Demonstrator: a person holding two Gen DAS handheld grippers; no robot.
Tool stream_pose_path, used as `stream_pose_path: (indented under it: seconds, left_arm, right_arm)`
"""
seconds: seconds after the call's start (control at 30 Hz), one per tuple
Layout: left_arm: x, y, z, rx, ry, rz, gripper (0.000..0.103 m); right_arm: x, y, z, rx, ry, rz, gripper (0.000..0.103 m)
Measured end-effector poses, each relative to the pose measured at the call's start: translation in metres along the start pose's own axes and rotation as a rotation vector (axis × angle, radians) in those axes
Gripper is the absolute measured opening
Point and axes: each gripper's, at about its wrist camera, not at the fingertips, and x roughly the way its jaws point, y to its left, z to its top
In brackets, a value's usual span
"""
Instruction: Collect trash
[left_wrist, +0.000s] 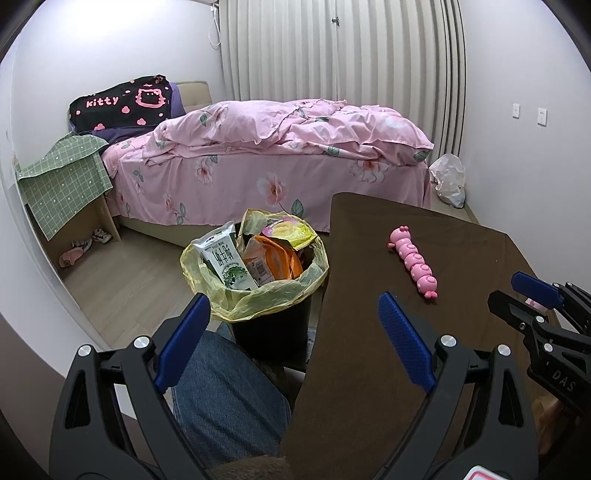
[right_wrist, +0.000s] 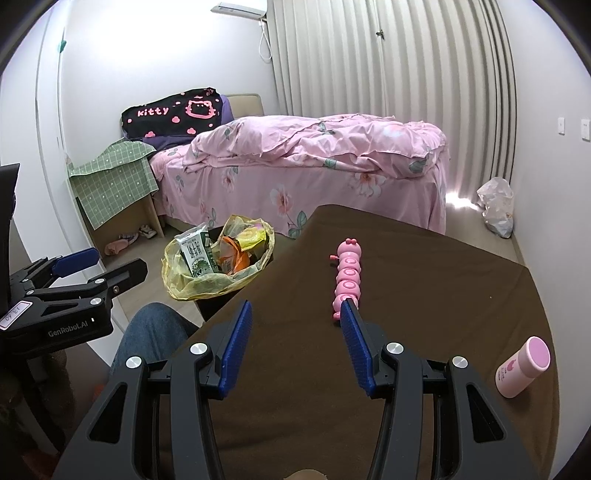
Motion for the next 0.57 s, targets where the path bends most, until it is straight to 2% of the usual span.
stream_pose_path:
  seconds: [0.3,0.4,0.47,0.5,0.53,0.57]
  left_arm:
    - [0.004,0.007,-0.002,-0.017,0.025,-0.004,0.088]
    - [0.01,0.009,-0.003,-0.051,0.055,-0.071,0.088]
    - [0.02,0.006,-0.005,-0.056,0.092,-0.15,0.088]
    - [0.031,-0.004,-0.007,-0.035,0.129,-0.182,0.088]
    - [0.039,-0.012,-0.009,-0.013,0.154,-0.184,0.088]
    - [0.048,-0.022,-0.011,0.011,0.18,-0.182,0.088]
  right_arm:
    - [-0.001,0.002,-0.003,-0.02,0.002,-0.012,0.047]
    - [0.0,0.001,-0.005,-0.025,0.012,-0.016,0.047]
    - [0.001,-0.006,-0.008,-0.033,0.025,-0.042,0.048]
    - [0.003,-0.014,-0.011,-0.021,0.037,-0.055,0.05]
    - [0.007,-0.028,-0.016,0.008,0.055,-0.072,0.057]
    - [0.014,-0.044,-0.023,0.044,0.076,-0.091,0.059]
